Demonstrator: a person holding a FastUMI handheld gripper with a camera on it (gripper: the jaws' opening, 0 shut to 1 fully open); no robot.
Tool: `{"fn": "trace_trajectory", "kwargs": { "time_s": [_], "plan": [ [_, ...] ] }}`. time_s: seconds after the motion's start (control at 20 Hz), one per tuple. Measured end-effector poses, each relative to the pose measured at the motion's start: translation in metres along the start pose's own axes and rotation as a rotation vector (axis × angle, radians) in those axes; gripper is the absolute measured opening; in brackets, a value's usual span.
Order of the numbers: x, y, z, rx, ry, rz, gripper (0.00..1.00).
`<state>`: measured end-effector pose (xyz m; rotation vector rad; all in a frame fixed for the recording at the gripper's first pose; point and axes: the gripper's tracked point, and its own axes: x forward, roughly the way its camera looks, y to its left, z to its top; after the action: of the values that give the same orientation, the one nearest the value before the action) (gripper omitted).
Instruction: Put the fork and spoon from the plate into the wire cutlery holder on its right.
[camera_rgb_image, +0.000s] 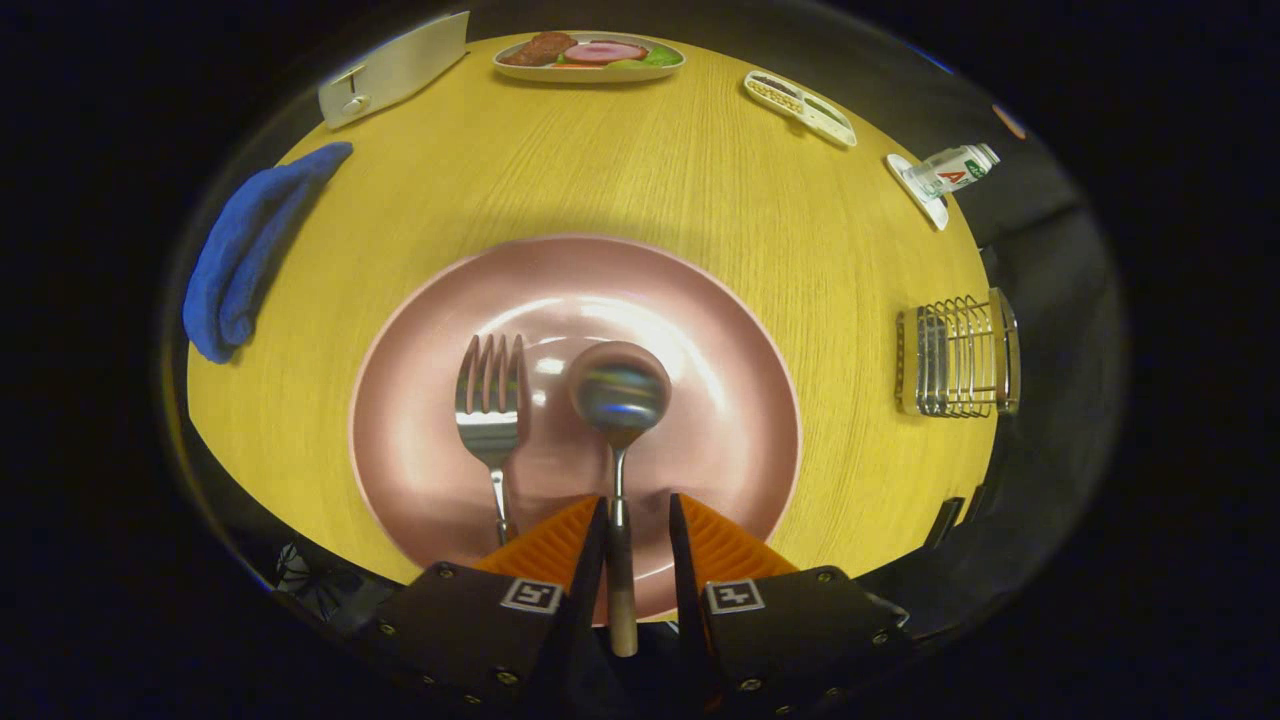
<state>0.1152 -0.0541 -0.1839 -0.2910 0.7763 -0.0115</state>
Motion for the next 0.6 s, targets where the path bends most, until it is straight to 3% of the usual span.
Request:
{"fn": "trace_trajectory", "kwargs": {
  "time_s": [0.05,0.1,0.15,0.35,0.6],
  "plan": [
    [0.0,0.001,0.0,0.0,0.0,0.005,0.33],
    [-0.001,0.003,0.0,-0.016,0.004,0.006,0.17],
    [0.003,0.002,-0.003,-0.028,0.025,0.005,0.11],
    [-0.005,0.004,-0.003,-0.024,0.031,0.02,0.03],
    [-0.023,-0.024,0.005,0.068,0.008,-0.064,0.01]
  ]
}}
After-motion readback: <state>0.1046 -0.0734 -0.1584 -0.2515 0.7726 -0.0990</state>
